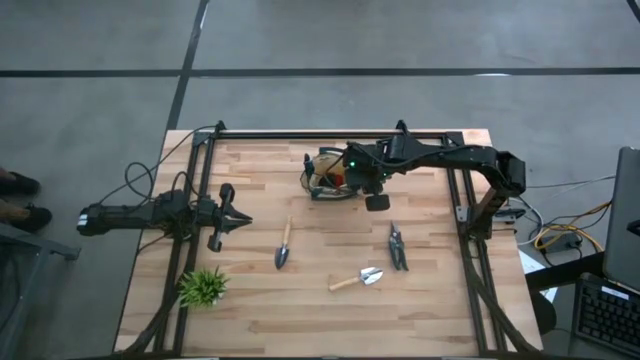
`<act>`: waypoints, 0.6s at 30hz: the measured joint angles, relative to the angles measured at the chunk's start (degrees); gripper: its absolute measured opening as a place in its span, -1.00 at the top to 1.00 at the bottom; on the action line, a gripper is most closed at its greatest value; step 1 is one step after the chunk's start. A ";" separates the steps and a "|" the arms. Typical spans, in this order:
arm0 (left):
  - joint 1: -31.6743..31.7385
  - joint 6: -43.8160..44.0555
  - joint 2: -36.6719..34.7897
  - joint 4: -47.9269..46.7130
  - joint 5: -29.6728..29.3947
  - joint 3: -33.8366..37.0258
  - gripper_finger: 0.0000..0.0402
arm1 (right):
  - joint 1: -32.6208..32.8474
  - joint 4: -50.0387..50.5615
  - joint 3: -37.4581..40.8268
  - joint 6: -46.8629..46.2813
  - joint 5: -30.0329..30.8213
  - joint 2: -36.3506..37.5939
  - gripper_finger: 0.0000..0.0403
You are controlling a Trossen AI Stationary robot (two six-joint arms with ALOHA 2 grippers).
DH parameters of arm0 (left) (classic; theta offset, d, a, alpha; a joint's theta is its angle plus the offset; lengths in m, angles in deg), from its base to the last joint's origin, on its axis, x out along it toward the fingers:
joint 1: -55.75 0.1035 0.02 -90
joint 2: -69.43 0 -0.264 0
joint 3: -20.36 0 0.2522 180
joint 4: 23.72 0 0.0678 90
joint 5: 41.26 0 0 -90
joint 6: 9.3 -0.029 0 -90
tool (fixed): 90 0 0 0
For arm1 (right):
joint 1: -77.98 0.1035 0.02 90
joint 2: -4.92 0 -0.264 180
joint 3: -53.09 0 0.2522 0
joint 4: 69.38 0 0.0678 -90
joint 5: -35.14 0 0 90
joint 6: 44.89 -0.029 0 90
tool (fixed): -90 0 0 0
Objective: Pick & Place Garden tools in Gardening bag
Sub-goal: Adjust the gardening bag
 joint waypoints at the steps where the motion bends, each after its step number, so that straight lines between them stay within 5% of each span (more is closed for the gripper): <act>1: 0.02 0.00 0.00 0.00 -0.02 0.01 0.82 | 0.00 -0.01 -0.01 0.07 0.45 0.00 0.64; 18: 0.01 0.00 0.00 0.00 0.00 0.00 0.82 | -0.04 -0.06 0.49 0.35 5.61 -0.32 0.44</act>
